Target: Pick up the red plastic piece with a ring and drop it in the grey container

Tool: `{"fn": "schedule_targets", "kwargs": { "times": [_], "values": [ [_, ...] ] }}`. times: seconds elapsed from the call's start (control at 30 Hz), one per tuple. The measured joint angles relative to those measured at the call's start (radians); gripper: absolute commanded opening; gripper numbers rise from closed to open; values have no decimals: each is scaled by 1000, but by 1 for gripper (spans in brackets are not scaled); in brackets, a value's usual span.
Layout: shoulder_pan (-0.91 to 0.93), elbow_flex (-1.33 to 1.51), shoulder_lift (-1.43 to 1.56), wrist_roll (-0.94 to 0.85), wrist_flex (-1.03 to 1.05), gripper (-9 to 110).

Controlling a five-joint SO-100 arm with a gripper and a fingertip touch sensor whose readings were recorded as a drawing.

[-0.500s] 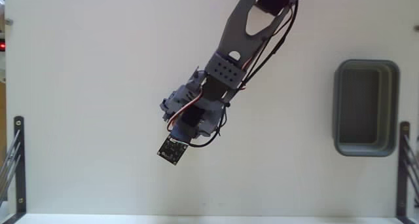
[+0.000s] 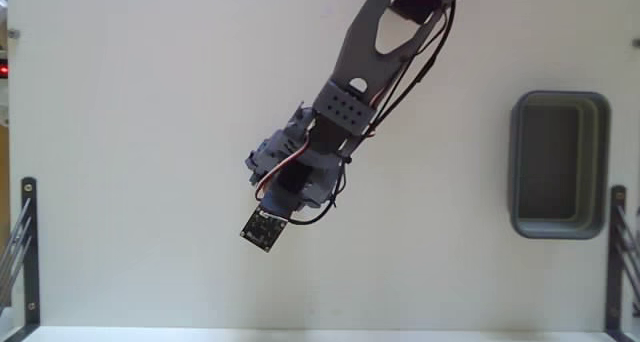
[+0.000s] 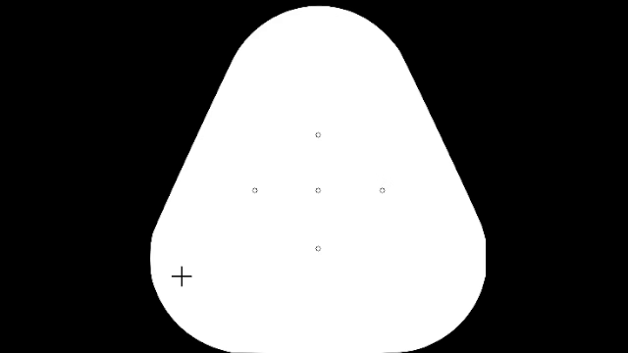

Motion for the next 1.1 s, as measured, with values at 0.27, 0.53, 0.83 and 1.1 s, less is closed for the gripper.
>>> {"fn": "schedule_targets", "kwargs": {
  "times": [0.27, 0.53, 0.83, 1.1],
  "values": [
    [0, 0, 0, 0, 0, 55],
    [0, 0, 0, 0, 0, 53],
    [0, 0, 0, 0, 0, 50],
    [0, 0, 0, 0, 0, 48]
  ]
}}
